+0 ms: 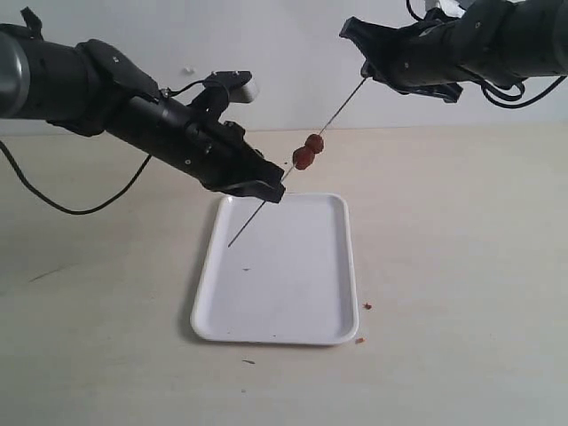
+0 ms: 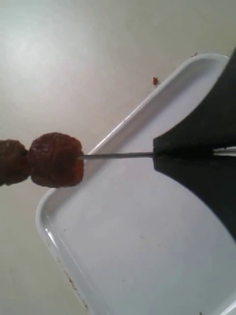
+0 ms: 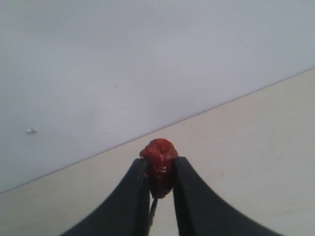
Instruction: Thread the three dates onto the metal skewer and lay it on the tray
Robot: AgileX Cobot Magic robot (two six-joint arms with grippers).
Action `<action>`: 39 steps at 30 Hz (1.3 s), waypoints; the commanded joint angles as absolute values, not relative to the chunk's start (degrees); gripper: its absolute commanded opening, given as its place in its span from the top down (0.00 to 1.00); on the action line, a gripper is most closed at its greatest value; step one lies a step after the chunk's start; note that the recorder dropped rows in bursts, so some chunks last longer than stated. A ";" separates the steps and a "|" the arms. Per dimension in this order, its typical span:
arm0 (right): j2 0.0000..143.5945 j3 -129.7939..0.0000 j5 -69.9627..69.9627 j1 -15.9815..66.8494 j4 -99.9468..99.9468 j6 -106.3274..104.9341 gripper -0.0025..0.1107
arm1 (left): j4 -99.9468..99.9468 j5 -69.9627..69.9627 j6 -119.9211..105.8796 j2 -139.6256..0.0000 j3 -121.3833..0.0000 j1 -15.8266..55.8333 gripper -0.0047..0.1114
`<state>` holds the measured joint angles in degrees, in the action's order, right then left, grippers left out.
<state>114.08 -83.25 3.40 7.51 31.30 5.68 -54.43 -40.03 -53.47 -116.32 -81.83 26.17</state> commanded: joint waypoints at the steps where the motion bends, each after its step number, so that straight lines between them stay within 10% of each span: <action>1: 113.94 -83.26 2.36 7.34 31.12 5.44 0.82 | -55.31 -39.36 -53.83 -116.67 -82.09 26.31 0.96; 39: 113.94 -83.26 2.50 7.34 31.53 7.30 0.82 | -56.35 -37.99 -54.41 -116.67 -82.09 26.31 0.96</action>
<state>114.08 -83.25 3.15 7.51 31.65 6.74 -55.41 -38.57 -53.97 -116.87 -81.83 26.17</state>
